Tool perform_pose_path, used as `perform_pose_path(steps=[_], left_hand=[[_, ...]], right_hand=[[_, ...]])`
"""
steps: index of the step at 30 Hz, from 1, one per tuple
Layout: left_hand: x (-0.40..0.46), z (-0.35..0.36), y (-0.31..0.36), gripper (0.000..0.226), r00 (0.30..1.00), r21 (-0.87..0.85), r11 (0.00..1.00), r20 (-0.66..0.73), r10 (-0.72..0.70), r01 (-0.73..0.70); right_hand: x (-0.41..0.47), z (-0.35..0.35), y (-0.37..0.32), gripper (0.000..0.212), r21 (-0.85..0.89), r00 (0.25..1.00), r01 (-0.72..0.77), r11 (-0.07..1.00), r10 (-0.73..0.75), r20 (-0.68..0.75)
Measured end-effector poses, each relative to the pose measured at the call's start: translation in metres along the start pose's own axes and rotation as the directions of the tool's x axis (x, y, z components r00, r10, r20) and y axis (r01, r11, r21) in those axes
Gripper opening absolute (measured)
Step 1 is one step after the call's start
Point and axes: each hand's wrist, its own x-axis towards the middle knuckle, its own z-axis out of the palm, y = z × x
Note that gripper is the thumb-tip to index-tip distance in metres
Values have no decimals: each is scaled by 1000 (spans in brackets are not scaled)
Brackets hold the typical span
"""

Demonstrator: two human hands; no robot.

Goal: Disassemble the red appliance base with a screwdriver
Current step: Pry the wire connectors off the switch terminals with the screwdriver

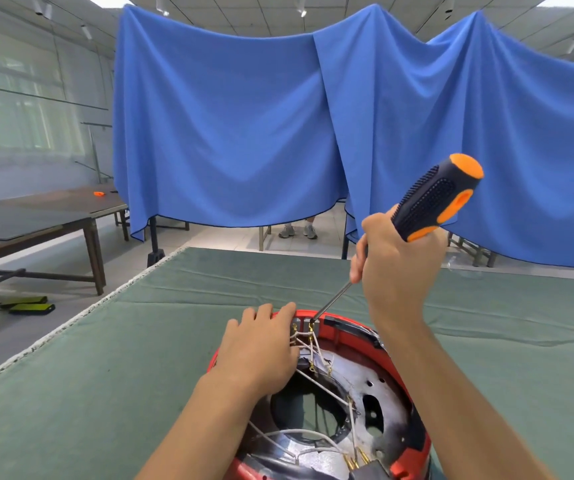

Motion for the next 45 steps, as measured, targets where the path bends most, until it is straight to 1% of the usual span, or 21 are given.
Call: perform_pose_path(steps=[5, 8, 14, 19, 22, 26, 32, 39, 45], left_hand=[[1, -2, -1, 57, 999, -20, 1000, -27, 21, -21], [2, -3, -3, 53, 998, -57, 998, -56, 22, -25], [3, -7, -4, 42, 995, -113, 993, -100, 0, -12], [2, -7, -6, 42, 993, -139, 990, -115, -5, -11], [3, -5, -6, 46, 993, -151, 988, -120, -6, -13], [4, -4, -6, 49, 993, -144, 990, -120, -5, -12], [4, -5, -5, 48, 992, -141, 990, -123, -3, -14], [3, -5, -4, 44, 992, -157, 988, -128, -9, -11], [2, -5, -4, 40, 991, -165, 986, -136, -19, -3]], right_hand=[[8, 1, 2, 31, 69, 996, -66, 995, 69, -50], [12, 0, 5, 26, 124, 993, -94, 988, 102, -63], [21, 1, 8, 22, 148, 982, -160, 976, 173, -76], [32, -3, 16, 34, 222, 955, -235, 946, 267, -125], [35, -7, 20, 36, 262, 940, -257, 930, 303, -154], [34, -9, 19, 40, 277, 949, -236, 931, 282, -140], [29, -8, 11, 28, 279, 965, -186, 942, 228, -128], [21, -4, 9, 27, 221, 980, -163, 961, 184, -78], [18, 0, 6, 27, 207, 988, -134, 969, 147, -50]])
